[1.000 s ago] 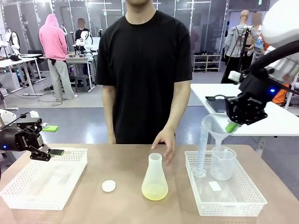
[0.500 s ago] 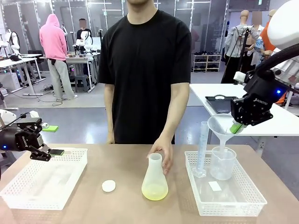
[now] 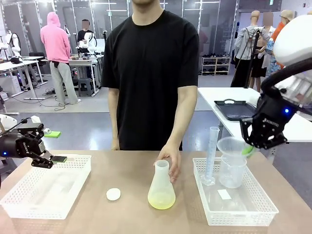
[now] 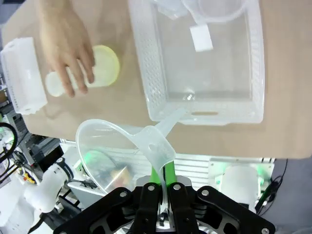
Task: Prepare the solutions needed for the experiment.
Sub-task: Once the solution is in the Big flask , pick up the Plastic Funnel and place it back into the right Organizing basket.
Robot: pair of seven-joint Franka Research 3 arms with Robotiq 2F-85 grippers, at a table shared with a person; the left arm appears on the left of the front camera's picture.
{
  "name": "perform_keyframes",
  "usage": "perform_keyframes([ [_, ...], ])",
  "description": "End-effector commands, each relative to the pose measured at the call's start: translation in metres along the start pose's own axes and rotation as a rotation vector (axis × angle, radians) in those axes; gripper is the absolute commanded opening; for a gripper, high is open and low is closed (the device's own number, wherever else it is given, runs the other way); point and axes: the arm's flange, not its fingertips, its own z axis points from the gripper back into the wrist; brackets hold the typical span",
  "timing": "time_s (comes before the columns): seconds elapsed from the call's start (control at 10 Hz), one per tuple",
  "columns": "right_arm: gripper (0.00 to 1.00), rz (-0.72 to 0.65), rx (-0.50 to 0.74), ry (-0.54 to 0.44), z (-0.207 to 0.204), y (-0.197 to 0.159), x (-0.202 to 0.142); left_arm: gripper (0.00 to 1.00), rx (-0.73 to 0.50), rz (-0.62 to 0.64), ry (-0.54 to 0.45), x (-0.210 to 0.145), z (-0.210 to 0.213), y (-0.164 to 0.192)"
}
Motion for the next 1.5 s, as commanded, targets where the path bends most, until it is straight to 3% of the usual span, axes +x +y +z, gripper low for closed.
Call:
perform_keyframes([
  [0.0, 0.03, -0.143, -0.062, 0.041, -0.019, -0.007, -0.006, 1.00, -0.002, 0.005, 0.001, 0.000, -0.001, -0.002],
  [0.5, 0.03, -0.308, -0.200, 0.045, -0.078, -0.032, 0.016, 1.00, -0.002, 0.005, 0.001, 0.000, -0.001, -0.002],
  [1.0, 0.03, -0.339, -0.200, 0.057, -0.103, -0.035, 0.039, 1.00, -0.002, 0.005, 0.001, 0.000, -0.001, -0.002],
  [1.2, 0.03, -0.332, -0.165, 0.008, -0.107, -0.030, 0.049, 1.00, -0.002, 0.005, 0.001, 0.000, -0.001, -0.002],
  [1.4, 0.14, -0.346, -0.144, -0.009, -0.107, -0.026, 0.054, 1.00, -0.002, 0.005, 0.001, 0.000, -0.001, -0.002],
])
